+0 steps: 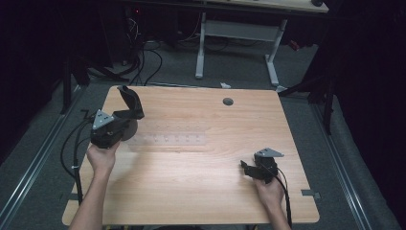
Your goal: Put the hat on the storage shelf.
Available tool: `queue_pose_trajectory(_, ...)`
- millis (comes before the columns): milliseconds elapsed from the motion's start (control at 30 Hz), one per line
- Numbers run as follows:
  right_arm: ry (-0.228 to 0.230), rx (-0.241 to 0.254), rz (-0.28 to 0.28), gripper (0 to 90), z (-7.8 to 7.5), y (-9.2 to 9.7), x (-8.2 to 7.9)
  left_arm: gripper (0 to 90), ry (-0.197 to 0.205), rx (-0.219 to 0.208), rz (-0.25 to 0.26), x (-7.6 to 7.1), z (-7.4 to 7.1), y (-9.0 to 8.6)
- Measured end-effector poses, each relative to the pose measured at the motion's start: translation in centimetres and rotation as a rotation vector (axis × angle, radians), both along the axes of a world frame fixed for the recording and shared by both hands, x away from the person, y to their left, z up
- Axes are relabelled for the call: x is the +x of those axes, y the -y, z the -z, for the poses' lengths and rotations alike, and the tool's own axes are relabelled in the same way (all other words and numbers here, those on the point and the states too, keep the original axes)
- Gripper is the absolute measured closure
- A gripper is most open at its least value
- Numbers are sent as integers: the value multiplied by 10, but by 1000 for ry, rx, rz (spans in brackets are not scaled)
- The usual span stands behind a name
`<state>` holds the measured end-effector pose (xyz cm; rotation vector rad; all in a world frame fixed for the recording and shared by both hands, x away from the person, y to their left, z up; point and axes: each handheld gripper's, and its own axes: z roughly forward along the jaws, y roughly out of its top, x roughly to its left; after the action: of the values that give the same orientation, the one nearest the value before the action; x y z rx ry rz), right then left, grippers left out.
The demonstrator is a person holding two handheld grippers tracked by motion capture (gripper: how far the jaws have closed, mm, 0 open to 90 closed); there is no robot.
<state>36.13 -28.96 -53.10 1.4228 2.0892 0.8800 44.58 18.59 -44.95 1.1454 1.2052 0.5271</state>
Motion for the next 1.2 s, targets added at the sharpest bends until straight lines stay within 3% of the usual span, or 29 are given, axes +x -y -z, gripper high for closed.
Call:
queue_pose_trajectory(667,0,-1,-2,344,0,0,0,850,6,-8,-42,4,17,8)
queue_pose_trajectory(1000,-1,-1,-2,344,0,0,-1,847,4,37,-29,5,24,14)
queue_pose_trajectory(1200,-1,-1,-3,343,0,0,-1,841,2,17,-36,2,32,10)
